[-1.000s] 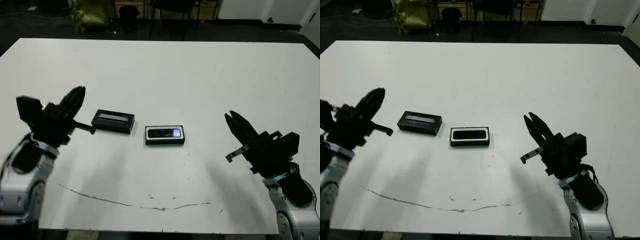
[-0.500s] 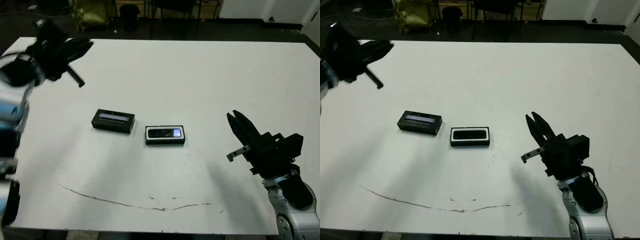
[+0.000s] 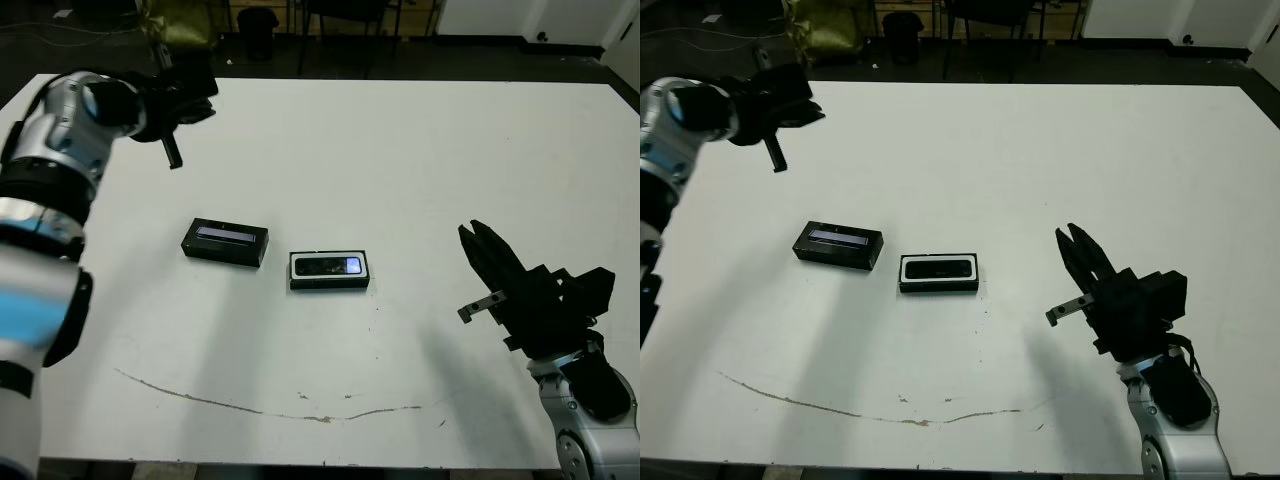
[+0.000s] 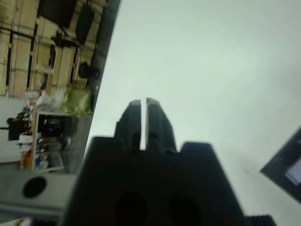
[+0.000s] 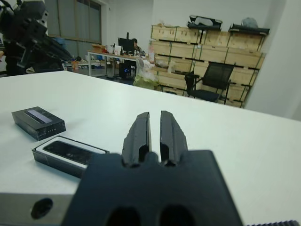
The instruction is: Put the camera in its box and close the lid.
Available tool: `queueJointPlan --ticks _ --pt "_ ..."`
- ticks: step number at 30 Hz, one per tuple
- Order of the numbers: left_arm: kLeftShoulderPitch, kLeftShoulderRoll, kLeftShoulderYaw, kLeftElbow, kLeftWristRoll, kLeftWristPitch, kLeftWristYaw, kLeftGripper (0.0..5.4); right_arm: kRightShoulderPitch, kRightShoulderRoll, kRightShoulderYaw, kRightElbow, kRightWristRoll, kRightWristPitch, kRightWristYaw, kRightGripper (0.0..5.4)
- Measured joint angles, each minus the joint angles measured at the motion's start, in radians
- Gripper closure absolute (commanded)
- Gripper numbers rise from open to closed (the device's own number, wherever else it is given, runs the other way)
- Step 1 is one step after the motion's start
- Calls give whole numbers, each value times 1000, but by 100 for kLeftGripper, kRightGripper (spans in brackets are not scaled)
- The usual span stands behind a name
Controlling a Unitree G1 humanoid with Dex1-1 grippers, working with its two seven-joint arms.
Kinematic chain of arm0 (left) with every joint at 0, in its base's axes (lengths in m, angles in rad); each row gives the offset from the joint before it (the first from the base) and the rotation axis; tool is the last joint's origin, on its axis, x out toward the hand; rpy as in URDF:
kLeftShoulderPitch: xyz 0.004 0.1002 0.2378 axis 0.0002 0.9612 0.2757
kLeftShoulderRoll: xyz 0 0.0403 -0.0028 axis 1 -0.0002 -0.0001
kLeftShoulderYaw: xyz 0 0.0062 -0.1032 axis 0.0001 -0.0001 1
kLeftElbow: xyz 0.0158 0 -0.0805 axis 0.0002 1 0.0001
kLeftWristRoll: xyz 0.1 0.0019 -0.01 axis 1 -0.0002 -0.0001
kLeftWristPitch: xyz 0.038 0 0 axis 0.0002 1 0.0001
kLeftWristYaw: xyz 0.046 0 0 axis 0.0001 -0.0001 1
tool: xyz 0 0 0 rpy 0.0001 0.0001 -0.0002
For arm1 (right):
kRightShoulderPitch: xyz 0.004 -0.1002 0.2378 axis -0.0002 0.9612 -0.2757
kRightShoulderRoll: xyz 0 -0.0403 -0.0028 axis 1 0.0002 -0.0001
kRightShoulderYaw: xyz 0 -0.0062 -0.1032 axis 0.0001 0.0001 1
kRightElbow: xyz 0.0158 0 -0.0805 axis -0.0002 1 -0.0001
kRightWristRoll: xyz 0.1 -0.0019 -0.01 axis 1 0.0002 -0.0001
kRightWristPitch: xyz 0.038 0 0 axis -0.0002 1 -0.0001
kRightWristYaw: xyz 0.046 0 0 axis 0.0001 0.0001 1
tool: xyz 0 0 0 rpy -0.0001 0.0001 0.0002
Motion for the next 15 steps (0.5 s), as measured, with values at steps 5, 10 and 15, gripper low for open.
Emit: queueJointPlan --ticks 5,10,15 --pt "0 -4 -71 37 96 -62 70 540 16 0 0 -16 -1 15 -18 538" --pt "13 -2 -121 37 167 -164 149 540 28 0 2 -27 -2 38 -33 538" --pt "43 7 -172 26 233 -246 242 540 33 -1 5 -39 -9 60 -41 538"
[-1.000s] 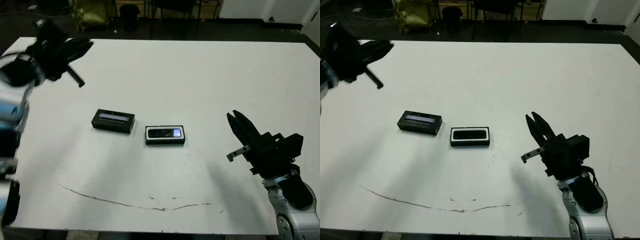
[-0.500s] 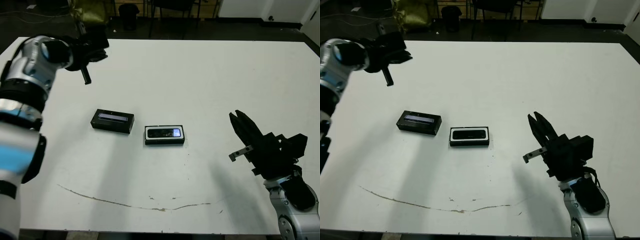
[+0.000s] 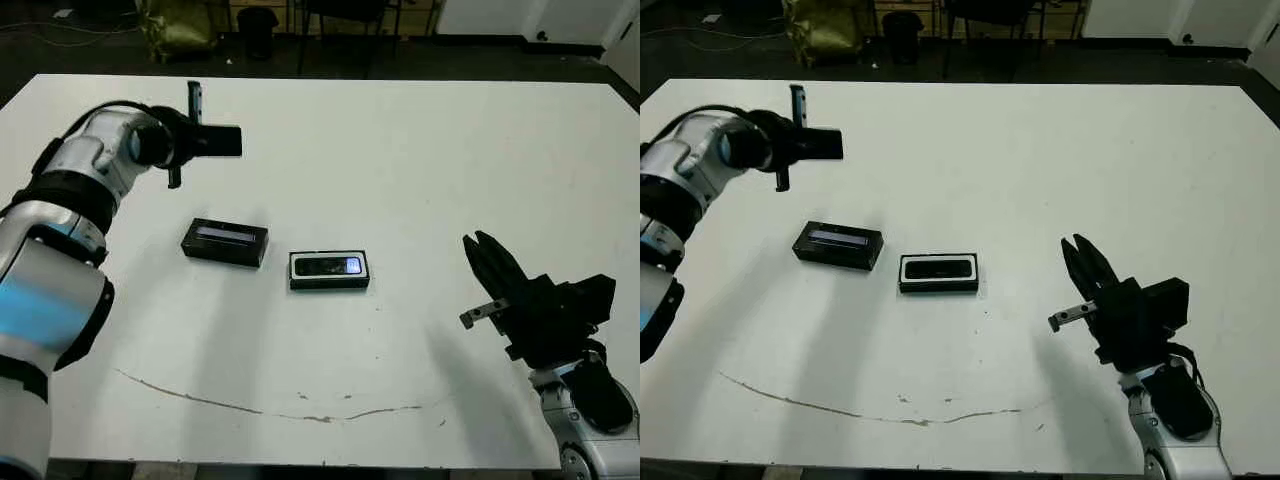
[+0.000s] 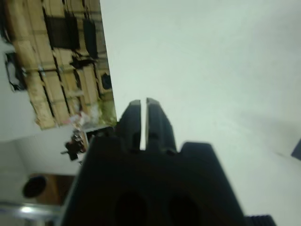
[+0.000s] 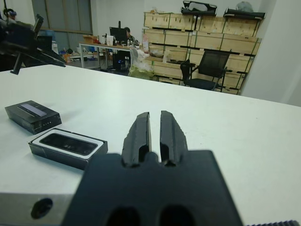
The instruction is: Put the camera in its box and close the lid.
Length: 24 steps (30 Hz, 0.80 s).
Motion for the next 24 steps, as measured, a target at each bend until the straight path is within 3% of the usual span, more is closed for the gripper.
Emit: queueJointPlan --ticks 13,24 --pt "20 12 -106 -6 140 -123 109 540 5 -1 16 -12 -38 7 -13 538" --pt "26 11 -172 24 212 -123 136 540 18 -1 17 -30 -40 25 -21 538"
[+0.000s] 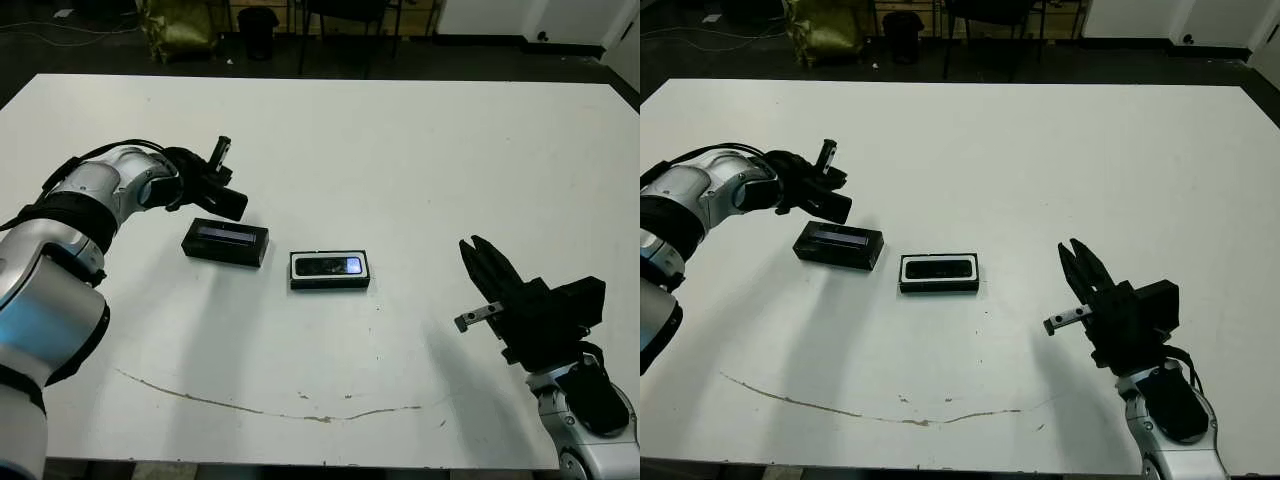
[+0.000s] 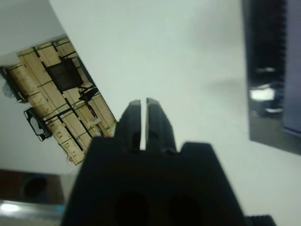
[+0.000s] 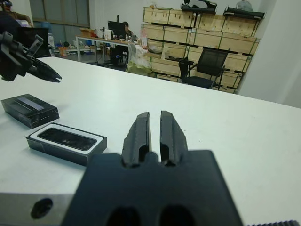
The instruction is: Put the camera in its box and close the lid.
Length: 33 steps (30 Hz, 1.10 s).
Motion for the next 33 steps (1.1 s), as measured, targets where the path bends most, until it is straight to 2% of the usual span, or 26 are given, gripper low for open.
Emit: queueJointPlan --ticks 33 --pt "49 19 -27 4 23 1 -53 540 23 2 -1 -37 6 33 -16 538"
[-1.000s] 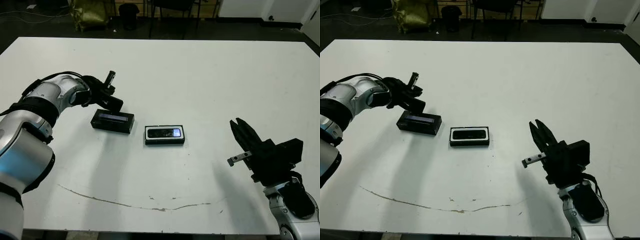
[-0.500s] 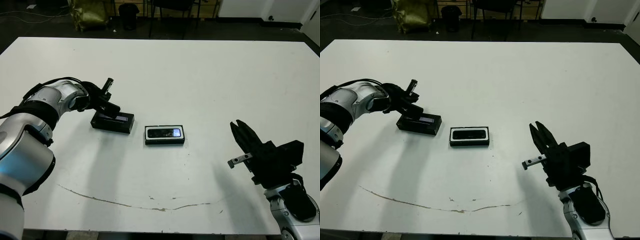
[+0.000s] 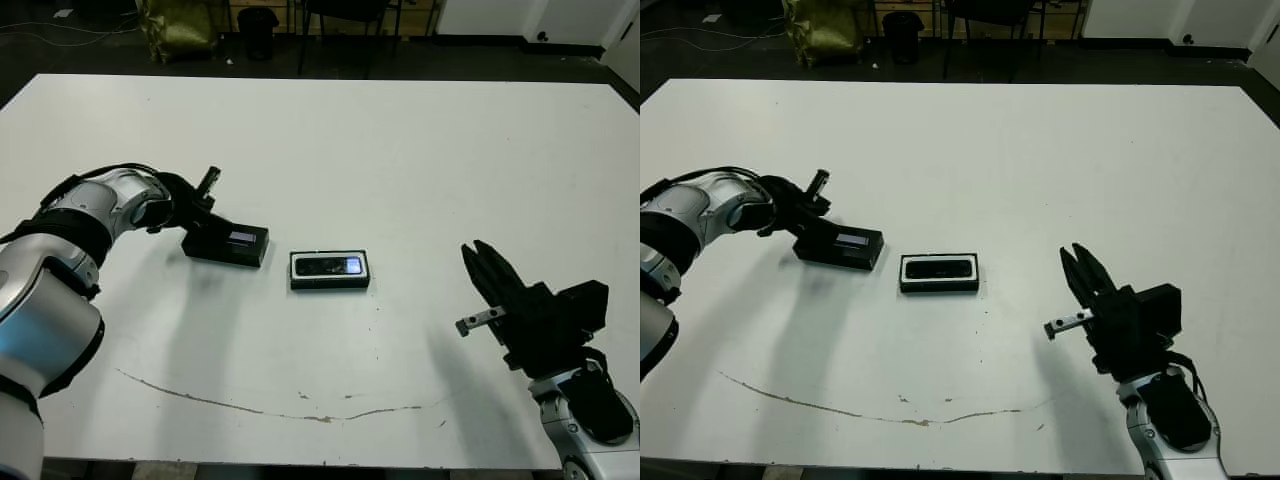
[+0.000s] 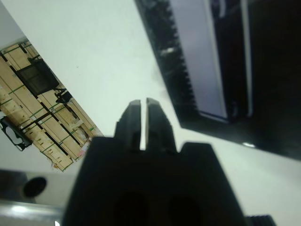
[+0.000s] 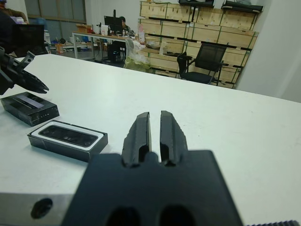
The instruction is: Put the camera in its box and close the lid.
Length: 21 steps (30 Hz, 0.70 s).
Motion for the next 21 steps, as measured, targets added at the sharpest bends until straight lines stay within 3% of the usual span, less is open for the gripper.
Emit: queueJointPlan --ticks 21 --pt "7 32 7 -30 -7 -33 -45 540 -1 0 0 10 18 -7 10 538"
